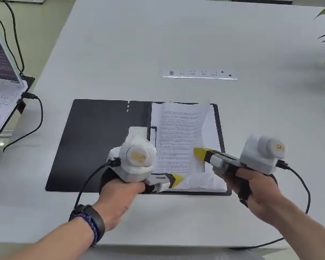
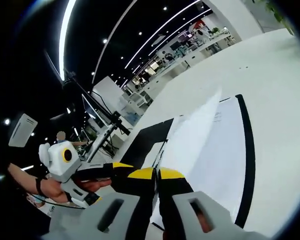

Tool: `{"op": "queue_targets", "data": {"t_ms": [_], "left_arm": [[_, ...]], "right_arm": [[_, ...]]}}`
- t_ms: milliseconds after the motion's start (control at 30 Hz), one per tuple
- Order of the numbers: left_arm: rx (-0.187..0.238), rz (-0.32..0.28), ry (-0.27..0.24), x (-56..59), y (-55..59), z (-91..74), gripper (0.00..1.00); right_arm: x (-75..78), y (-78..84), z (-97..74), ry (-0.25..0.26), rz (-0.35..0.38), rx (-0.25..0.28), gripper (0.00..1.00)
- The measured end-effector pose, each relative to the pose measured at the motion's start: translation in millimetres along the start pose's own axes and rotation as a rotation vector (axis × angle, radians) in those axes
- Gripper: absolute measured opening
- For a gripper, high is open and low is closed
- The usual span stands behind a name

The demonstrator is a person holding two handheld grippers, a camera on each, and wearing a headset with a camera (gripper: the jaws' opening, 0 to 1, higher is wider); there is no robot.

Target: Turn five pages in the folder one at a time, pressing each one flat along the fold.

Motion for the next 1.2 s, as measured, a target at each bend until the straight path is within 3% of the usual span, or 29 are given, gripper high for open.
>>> {"op": "queue_targets", "data": {"t_ms": [333, 700, 933, 1200], "left_arm": [[0.030, -0.044, -0.089, -29.7, 18.5, -43.0, 0.68], [0.028, -0.072, -0.159, -53.9, 42.1, -84.4, 0.67], [0.048, -0.080, -0.185, -60.9, 48.0, -104.4, 0.68], [0.037, -0.098, -0.202, -67.1, 67.4, -124.8, 0.68]], "right_arm": [[-32.6, 10.1, 27.5, -0.047, 0.041, 0.044, 0.00], [-59.5, 24.2, 55.2, -0.087, 0.021, 0.019, 0.00], [-70.8, 30.3, 65.3, -0.102, 0.009, 0.002, 0.00], [-81.9, 41.7, 81.7, -0.114, -0.006, -0.033, 0.00]]}}
Point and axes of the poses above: the centre of the closed fingertips' face, and the gripper's own axes: z roughly forward along the fingers, x roughly to its right, y roughly out of its underside, the point moved 7 cm from there along -z, roughly backward along the fingers, and after that the axes turned 14 degrees about z, right-handed, at the moved point
